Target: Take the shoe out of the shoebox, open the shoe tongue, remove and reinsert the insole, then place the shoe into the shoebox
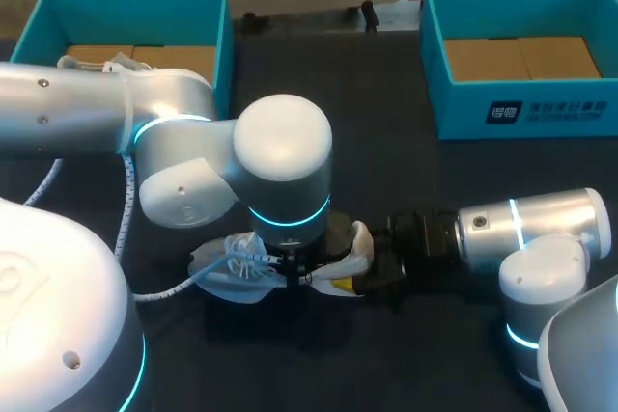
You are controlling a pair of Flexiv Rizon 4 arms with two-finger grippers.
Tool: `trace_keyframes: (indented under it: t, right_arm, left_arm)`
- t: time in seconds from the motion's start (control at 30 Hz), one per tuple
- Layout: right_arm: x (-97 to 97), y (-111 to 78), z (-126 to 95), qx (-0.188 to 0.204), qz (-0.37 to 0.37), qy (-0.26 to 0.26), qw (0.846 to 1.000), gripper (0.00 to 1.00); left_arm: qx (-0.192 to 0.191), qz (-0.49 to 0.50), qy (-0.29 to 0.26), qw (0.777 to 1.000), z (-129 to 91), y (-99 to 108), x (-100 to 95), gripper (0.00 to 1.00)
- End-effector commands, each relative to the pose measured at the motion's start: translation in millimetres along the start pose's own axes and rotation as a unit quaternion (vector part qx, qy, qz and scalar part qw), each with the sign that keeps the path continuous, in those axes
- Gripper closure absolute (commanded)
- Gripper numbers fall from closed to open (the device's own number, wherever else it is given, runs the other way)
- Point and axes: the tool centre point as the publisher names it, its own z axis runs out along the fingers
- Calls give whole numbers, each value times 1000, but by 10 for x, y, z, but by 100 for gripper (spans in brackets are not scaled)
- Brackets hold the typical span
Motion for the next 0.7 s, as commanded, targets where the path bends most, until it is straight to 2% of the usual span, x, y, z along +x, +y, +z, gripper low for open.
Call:
trace_keyframes:
  t: [0.03,0.17,0.43,0.7]
  right_arm:
    - [45,24,16,2,0,3,1000,100]
    - [45,24,16,2,0,3,1000,100]
    - [45,24,16,2,0,3,1000,100]
    - [45,24,16,2,0,3,1000,100]
  left_arm:
    - [6,-5,6,1000,124,-27,-186,93]
    - [15,-9,18,1000,89,-15,-216,99]
    - [27,-19,21,999,25,6,-239,100]
    - [95,-29,65,993,-195,54,-190,100]
